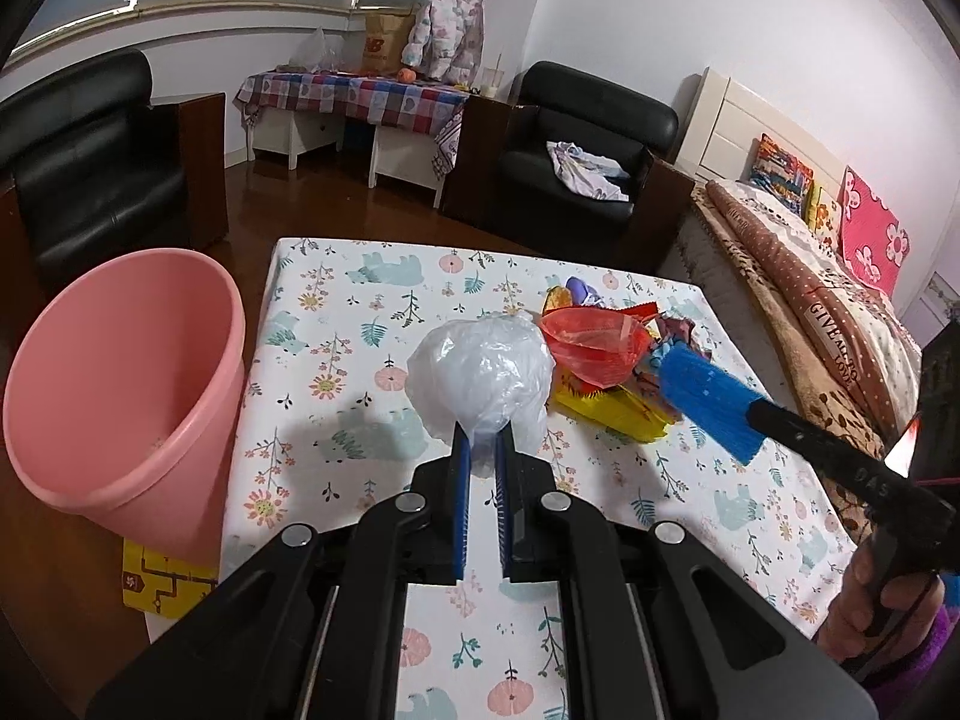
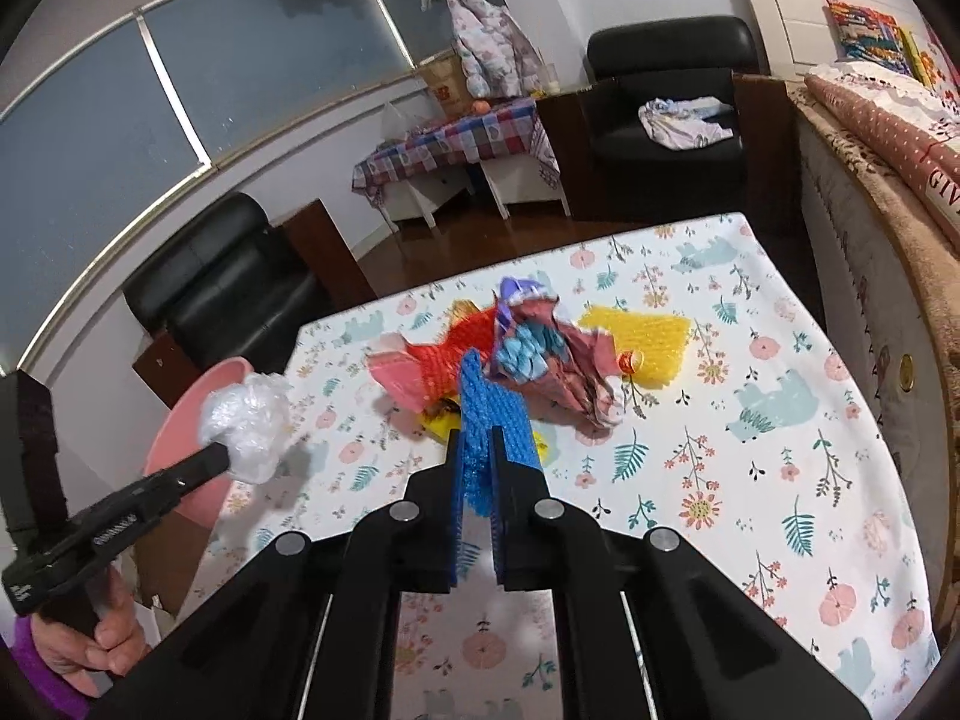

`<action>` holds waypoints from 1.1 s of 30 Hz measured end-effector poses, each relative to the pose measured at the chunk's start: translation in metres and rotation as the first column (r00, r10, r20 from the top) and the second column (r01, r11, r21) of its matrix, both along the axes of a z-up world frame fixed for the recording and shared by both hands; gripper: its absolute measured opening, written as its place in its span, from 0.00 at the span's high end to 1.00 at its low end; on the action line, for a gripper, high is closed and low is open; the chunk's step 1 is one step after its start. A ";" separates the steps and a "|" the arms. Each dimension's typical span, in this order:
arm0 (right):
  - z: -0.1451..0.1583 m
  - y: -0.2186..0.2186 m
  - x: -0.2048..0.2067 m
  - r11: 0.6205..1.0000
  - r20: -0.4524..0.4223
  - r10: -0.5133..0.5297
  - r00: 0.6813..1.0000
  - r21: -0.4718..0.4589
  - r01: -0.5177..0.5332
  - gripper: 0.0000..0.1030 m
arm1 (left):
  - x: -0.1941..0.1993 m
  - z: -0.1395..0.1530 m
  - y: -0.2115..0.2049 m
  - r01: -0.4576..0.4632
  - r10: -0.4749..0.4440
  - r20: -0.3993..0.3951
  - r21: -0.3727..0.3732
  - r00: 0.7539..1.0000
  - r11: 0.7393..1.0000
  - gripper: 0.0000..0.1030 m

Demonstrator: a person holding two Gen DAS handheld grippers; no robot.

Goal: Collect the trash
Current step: 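Grasp the blue bristle brush with the right tool while left holds clear bag, then carry both held items over the pink bin and open both tools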

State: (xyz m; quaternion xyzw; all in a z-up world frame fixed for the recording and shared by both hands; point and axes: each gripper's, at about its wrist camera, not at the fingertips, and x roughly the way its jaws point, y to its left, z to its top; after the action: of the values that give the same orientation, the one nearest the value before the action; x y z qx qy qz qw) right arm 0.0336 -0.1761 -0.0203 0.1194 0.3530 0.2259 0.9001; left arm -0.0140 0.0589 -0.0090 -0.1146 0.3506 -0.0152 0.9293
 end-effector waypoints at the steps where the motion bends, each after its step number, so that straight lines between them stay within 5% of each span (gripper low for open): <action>1: 0.005 0.000 -0.004 1.000 0.011 0.002 1.000 0.007 -0.003 0.93 | -0.002 0.001 0.001 -0.002 0.002 0.003 0.001 1.000 1.000 0.93; 18: 0.050 0.078 -0.017 0.970 0.074 0.224 0.972 0.083 -0.230 0.93 | -0.043 0.018 0.046 -0.120 0.119 0.071 0.013 0.990 0.993 0.93; 33: 0.067 0.204 -0.012 0.880 0.068 0.462 0.884 0.090 -0.466 0.93 | -0.067 0.021 0.117 -0.316 0.314 0.074 0.010 0.947 0.949 0.93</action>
State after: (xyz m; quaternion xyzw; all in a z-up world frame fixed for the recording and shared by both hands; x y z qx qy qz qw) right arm 0.0214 0.0274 0.0469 0.0729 0.3390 0.4554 0.8200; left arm -0.0813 0.1763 0.0123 -0.1583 0.2944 0.1330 0.9330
